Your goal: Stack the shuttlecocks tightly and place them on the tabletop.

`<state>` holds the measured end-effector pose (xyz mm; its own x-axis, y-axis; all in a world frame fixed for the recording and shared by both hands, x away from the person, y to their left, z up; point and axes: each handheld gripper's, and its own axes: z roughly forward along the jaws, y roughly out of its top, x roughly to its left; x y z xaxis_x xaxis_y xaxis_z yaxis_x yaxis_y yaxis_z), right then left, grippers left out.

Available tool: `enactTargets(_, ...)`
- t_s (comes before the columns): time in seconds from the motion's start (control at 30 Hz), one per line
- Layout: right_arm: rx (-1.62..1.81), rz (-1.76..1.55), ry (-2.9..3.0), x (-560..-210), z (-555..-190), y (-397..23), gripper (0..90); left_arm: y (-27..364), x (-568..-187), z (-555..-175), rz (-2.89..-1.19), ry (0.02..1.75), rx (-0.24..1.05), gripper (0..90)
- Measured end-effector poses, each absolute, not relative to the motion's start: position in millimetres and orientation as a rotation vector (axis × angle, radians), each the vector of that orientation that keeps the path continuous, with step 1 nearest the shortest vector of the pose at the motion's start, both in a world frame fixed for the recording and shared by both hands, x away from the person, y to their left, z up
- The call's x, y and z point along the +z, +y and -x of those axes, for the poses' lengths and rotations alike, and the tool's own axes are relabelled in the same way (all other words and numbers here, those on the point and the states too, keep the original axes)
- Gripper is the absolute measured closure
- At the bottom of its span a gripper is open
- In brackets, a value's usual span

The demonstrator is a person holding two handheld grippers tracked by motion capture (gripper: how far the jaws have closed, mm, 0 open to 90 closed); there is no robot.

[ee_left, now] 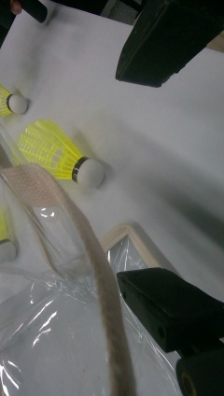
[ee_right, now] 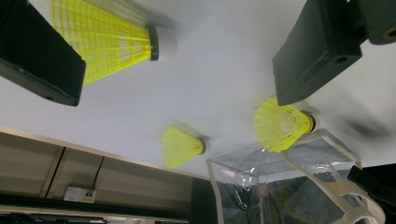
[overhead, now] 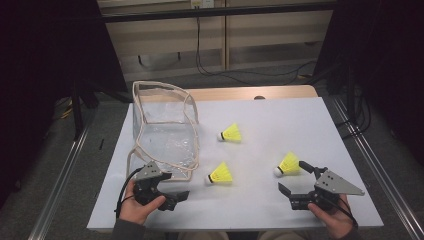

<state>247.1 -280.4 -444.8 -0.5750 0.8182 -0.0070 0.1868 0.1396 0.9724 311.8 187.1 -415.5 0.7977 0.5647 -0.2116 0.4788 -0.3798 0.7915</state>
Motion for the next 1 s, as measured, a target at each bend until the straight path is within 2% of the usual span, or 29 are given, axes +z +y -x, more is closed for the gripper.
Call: enactTargets(1.0, 1.407, -1.013, 1.880, -444.1, -257.5, -286.6, 1.8, 206.1, -416.6, -316.2, -2.009, 0.817, 0.151, 4.8)
